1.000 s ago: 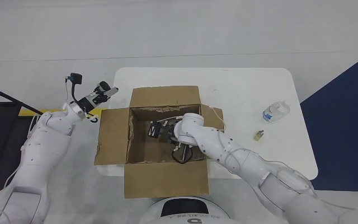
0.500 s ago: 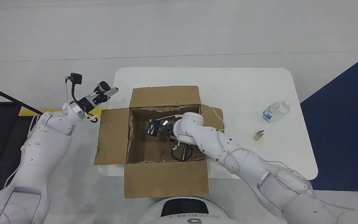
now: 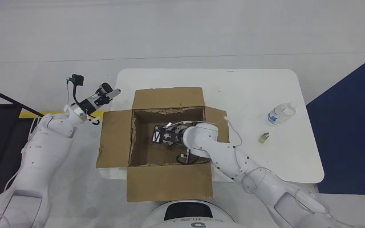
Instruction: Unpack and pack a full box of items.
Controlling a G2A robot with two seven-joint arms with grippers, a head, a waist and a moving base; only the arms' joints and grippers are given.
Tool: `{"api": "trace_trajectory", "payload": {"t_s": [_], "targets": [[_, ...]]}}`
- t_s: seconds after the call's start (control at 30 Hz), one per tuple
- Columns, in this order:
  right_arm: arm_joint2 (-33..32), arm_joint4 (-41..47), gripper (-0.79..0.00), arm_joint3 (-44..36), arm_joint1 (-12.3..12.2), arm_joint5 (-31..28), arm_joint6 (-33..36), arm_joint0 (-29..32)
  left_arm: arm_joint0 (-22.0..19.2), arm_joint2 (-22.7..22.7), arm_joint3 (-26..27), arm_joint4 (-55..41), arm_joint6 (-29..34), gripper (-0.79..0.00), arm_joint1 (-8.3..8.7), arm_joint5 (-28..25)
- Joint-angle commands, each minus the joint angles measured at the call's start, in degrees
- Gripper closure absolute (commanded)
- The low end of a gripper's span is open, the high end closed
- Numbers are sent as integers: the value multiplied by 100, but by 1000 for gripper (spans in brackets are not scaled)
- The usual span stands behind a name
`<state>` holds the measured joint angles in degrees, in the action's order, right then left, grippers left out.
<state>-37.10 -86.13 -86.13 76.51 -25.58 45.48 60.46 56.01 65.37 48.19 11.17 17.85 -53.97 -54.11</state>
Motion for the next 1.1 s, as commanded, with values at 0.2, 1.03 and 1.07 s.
{"api": "trace_trajectory", "payload": {"t_s": [0.2, 1.03, 1.07], "targets": [[-257, 0, -320, -126, -99, -205, 236, 223, 0, 0, -1, 0, 0, -785, 0, 0], [572, 115, -456, 1241, 423, -719, -81, -767, 0, 0, -1, 0, 0, -785, 0, 0], [581, 119, -437, 1277, 436, -710, -102, -785, 0, 0, -1, 0, 0, -785, 0, 0]]}}
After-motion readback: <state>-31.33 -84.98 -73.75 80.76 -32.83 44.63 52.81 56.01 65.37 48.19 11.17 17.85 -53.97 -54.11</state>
